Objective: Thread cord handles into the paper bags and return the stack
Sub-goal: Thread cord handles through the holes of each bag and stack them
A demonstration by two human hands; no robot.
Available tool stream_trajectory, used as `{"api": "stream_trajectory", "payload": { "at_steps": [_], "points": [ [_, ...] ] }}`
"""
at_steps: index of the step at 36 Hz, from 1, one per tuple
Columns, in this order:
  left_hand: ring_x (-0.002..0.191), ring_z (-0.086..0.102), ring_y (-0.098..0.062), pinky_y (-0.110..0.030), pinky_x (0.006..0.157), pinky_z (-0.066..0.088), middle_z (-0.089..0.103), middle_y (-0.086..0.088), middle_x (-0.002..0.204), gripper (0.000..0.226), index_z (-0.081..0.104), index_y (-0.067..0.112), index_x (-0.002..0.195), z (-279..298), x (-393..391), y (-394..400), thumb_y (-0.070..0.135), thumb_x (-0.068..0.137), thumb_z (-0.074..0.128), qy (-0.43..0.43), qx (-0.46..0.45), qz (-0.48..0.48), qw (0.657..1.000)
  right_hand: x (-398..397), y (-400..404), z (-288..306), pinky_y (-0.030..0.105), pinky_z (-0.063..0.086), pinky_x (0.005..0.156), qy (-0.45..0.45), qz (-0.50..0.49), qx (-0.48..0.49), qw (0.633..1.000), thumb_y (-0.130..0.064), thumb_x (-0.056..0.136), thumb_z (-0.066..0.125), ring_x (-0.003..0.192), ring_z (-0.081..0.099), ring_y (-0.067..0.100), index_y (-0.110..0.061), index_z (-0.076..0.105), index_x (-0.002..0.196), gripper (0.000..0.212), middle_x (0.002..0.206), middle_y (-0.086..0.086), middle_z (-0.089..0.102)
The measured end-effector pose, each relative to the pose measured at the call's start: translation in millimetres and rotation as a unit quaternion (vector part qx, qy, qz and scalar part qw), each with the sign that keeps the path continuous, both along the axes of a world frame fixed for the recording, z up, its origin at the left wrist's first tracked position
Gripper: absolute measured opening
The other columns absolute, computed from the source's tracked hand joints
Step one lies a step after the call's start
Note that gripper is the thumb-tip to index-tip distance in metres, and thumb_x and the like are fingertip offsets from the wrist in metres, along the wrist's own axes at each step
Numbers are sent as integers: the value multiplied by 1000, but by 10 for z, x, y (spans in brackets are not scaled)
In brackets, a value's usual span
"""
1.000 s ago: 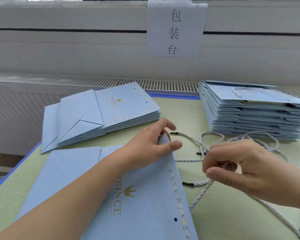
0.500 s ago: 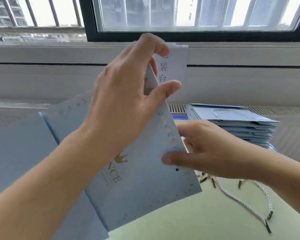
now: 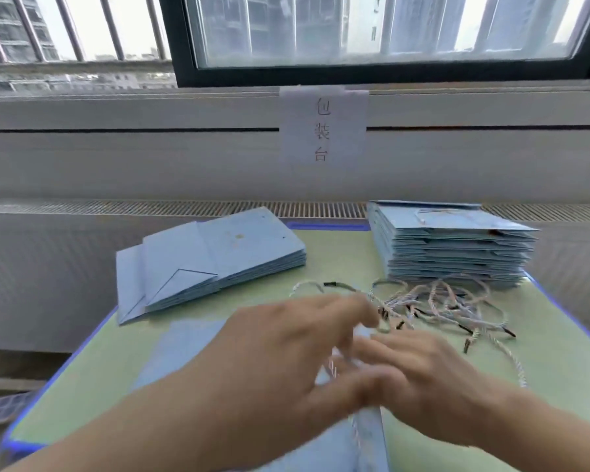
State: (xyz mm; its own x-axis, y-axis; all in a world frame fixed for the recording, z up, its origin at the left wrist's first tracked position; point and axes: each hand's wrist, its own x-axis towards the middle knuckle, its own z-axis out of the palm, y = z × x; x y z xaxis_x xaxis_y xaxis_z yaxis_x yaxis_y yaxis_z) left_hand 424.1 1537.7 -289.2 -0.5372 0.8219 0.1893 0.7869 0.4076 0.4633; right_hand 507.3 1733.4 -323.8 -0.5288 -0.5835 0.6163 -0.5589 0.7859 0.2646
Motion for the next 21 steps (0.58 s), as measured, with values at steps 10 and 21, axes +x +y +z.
{"api": "stream_trajectory", "payload": {
  "at_steps": [10,21],
  "points": [
    [119,50,-11,-32,100,40,55,11,125,71,44,30,135,-302,-416,702,73,80,35,-83,-73,67,992,40,-16,-84,25,36,45,-68,-80,89,990,-6,90,44,56,43,14,-13,70,102,30,83,0,62],
    [55,37,-5,-32,57,29,45,15,55,46,38,27,59,-612,-621,831,71,60,49,-88,30,53,994,-48,248,-87,29,49,51,-120,-105,53,986,-4,77,38,75,60,19,-18,62,105,40,101,-2,61]
  ]
}}
